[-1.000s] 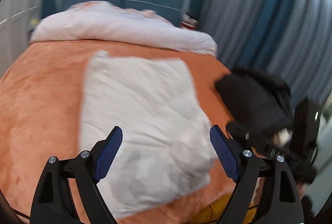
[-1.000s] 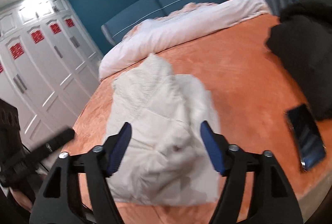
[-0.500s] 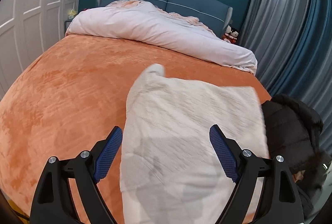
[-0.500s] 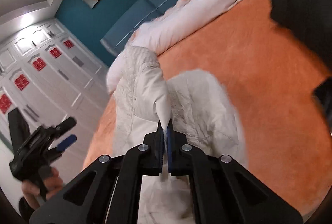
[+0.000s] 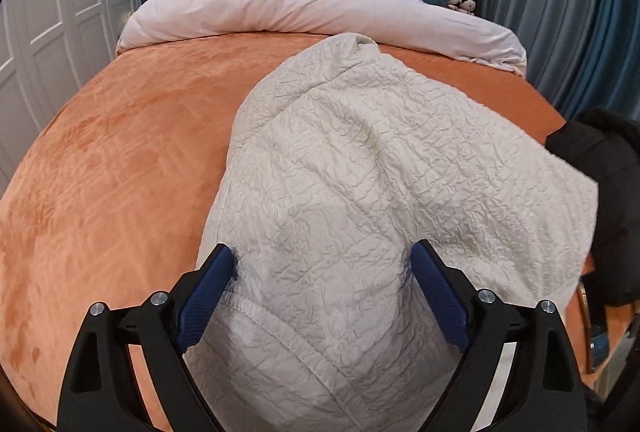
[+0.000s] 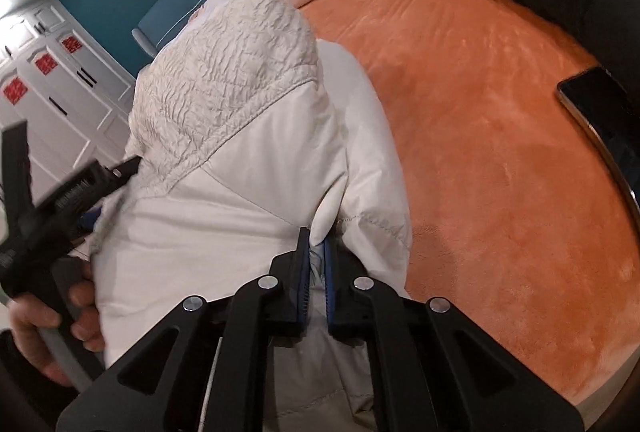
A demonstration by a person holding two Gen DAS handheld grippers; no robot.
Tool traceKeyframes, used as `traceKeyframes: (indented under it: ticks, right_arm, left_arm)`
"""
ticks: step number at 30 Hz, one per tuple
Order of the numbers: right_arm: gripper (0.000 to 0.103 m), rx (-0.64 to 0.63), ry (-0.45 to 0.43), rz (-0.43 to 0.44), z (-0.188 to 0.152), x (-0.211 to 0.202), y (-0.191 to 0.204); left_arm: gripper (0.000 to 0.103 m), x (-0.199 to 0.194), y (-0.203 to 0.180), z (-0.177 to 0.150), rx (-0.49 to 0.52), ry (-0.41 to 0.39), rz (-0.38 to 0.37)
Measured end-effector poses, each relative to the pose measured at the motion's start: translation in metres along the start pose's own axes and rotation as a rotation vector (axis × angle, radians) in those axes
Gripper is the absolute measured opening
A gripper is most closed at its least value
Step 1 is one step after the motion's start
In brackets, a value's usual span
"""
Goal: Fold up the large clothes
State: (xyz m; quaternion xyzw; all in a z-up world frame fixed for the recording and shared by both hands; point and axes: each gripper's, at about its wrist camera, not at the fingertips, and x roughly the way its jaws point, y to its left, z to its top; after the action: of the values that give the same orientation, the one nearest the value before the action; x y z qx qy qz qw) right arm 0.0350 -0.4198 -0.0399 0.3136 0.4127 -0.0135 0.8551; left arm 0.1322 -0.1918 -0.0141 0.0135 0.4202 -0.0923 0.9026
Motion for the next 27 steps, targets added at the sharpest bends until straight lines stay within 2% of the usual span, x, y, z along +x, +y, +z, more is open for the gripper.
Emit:
traceKeyframes:
  ticks: [2, 4, 6, 8, 11, 14, 16, 19, 24, 27]
  right_arm:
    - [0.012, 0.035, -0.025, -0.044, 0.005, -0.02, 0.004]
    - [0.012, 0.035, -0.15, -0.056, 0.009, -0.057, 0.017]
    - [0.012, -0.026, -0.227, -0.025, 0.02, -0.084, 0.041]
    - [0.012, -0.109, -0.237, -0.017, 0.039, -0.09, 0.066]
    - [0.012, -0.246, -0.246, -0.043, 0.069, -0.071, 0.105]
    - [0.011, -0.29, -0.197, -0.099, 0.089, -0.025, 0.119]
    - [0.006, -0.284, -0.179, -0.134, 0.093, -0.003, 0.111]
    - [0.005, -0.248, -0.157, -0.149, 0.092, 0.024, 0.087]
    - [0.003, -0.167, -0.149, -0.11, 0.076, 0.049, 0.052]
    - [0.002, -0.14, -0.144, -0.091, 0.074, 0.06, 0.045]
  left_arm:
    - [0.091, 0.001, 0.001, 0.0, 0.004, 0.001, 0.011]
    - [0.09, -0.005, 0.004, 0.002, -0.009, 0.0, 0.009]
    - [0.088, -0.009, 0.008, 0.003, -0.034, 0.009, -0.007]
    - [0.088, -0.011, 0.012, 0.005, -0.051, 0.02, -0.015]
    - [0.087, -0.014, 0.014, 0.007, -0.056, 0.027, -0.012]
    - [0.087, -0.017, 0.017, 0.012, -0.046, 0.017, -0.006]
    - [0.087, -0.02, 0.02, 0.017, -0.041, -0.002, 0.002]
    - [0.088, -0.014, 0.026, 0.023, -0.041, -0.005, 0.007]
    - [0.092, 0.012, 0.031, 0.023, -0.096, 0.047, -0.054]
    - [0.094, 0.021, 0.028, 0.02, -0.099, 0.046, -0.048]
